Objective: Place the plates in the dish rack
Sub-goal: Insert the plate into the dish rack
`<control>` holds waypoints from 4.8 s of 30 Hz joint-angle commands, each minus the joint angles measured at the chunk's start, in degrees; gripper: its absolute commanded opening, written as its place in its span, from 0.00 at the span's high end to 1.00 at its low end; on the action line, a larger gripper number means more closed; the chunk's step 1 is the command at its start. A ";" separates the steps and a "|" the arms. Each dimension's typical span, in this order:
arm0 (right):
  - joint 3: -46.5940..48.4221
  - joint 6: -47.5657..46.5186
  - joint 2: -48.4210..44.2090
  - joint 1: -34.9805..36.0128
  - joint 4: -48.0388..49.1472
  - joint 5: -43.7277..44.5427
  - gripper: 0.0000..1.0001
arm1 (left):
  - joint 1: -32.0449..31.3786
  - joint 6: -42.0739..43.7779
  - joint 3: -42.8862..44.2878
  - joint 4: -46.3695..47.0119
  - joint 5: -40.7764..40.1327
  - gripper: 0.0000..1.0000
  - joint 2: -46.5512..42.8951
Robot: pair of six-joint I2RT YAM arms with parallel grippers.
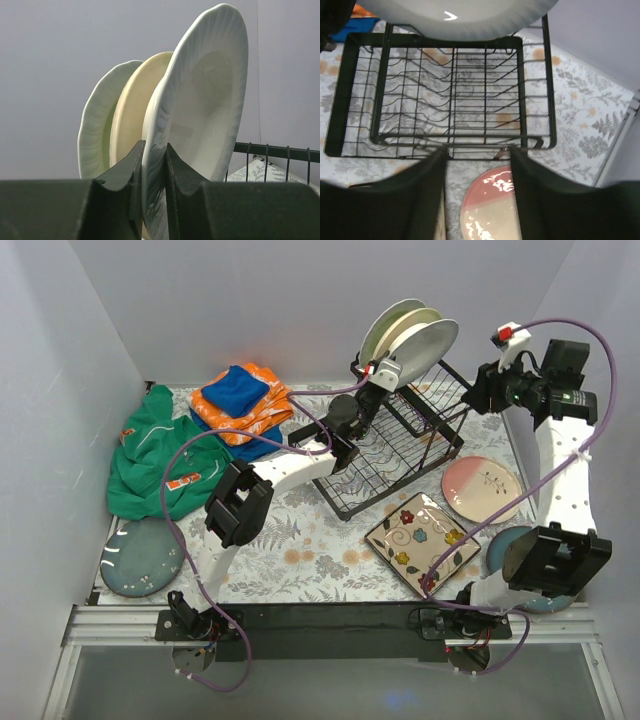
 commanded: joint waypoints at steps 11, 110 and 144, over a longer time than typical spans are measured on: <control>5.83 20.07 13.20 9.14 26.37 10.31 0.85 | -0.08 1.58 3.76 11.09 -2.86 1.00 -3.28; 13.74 35.46 24.37 12.93 37.72 15.50 0.92 | -2.98 2.37 10.00 13.38 6.55 1.00 3.23; 14.01 36.60 23.66 14.51 38.07 14.97 0.92 | -3.42 4.30 15.63 9.95 7.69 1.00 4.46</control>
